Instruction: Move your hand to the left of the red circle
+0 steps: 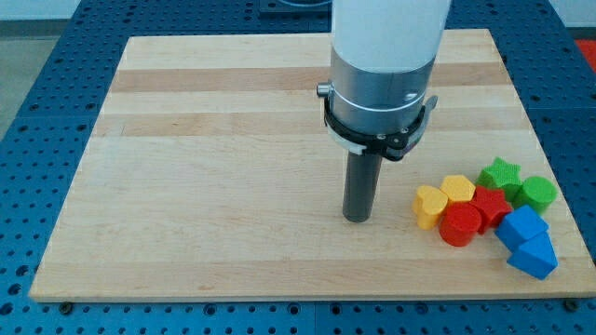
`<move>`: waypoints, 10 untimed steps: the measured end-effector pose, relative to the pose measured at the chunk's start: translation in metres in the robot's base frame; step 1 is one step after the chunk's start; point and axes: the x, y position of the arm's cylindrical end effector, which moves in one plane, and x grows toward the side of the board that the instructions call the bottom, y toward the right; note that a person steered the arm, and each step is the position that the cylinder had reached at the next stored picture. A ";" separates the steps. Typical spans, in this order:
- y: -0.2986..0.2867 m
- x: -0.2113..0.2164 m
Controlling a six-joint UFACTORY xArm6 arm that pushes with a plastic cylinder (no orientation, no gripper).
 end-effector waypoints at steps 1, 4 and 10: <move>0.001 -0.011; 0.002 -0.025; 0.040 0.042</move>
